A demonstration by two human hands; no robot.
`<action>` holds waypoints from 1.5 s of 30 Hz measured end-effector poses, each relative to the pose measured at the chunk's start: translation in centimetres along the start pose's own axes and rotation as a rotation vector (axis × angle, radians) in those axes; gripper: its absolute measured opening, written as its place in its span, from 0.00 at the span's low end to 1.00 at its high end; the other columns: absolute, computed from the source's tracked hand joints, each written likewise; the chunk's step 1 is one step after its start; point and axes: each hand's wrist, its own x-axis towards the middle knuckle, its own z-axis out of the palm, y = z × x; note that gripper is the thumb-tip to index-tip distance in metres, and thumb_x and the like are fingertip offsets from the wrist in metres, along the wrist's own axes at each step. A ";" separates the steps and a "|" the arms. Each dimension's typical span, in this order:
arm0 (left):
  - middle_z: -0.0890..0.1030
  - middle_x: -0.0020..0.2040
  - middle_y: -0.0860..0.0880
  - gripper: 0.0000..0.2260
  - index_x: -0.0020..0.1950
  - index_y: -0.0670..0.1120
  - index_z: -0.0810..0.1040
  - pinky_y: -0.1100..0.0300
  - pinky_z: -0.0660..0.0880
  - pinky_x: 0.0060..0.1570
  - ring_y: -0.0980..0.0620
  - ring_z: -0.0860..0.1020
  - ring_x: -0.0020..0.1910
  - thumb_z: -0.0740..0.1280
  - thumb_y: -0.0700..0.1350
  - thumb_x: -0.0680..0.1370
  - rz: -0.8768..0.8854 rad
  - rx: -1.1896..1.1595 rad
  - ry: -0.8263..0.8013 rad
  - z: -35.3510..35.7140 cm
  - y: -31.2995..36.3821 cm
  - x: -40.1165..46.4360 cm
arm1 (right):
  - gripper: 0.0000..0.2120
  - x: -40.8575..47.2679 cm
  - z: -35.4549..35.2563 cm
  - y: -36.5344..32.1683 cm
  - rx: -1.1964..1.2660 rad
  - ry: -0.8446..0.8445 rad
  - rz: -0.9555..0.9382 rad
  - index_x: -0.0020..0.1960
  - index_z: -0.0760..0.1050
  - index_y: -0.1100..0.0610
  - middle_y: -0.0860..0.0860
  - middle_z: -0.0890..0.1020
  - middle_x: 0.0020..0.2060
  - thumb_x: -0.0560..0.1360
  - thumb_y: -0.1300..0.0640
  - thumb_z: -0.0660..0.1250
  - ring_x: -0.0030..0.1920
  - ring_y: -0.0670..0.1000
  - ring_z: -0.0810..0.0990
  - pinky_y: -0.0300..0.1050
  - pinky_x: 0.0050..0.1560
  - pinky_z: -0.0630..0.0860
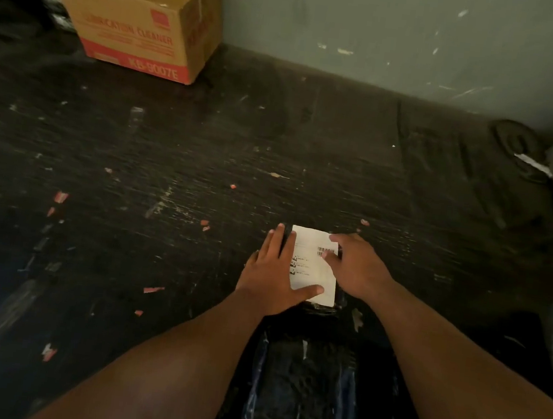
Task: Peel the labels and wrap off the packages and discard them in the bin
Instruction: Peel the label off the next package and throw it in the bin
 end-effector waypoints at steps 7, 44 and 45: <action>0.27 0.80 0.53 0.63 0.82 0.47 0.31 0.49 0.42 0.74 0.54 0.29 0.79 0.68 0.76 0.67 0.008 -0.050 -0.006 1.4 -0.5 1.0 | 0.24 4.6 0.4 -0.1 -0.062 -0.038 -0.025 0.75 0.65 0.51 0.53 0.68 0.73 0.81 0.49 0.62 0.74 0.56 0.62 0.55 0.72 0.64; 0.28 0.81 0.53 0.67 0.81 0.47 0.30 0.48 0.44 0.81 0.54 0.30 0.79 0.74 0.73 0.64 -0.018 -0.179 0.000 1.9 -0.7 1.1 | 0.05 4.9 -0.7 -1.0 0.044 -0.007 -0.167 0.52 0.81 0.50 0.45 0.79 0.48 0.79 0.56 0.67 0.46 0.43 0.79 0.40 0.45 0.75; 0.28 0.81 0.53 0.67 0.81 0.46 0.30 0.49 0.44 0.80 0.54 0.30 0.79 0.74 0.73 0.65 -0.016 -0.178 0.004 1.9 -0.7 1.1 | 0.05 4.6 -0.9 -0.8 0.084 -0.020 -0.190 0.51 0.82 0.49 0.44 0.79 0.47 0.79 0.56 0.67 0.46 0.43 0.78 0.39 0.45 0.73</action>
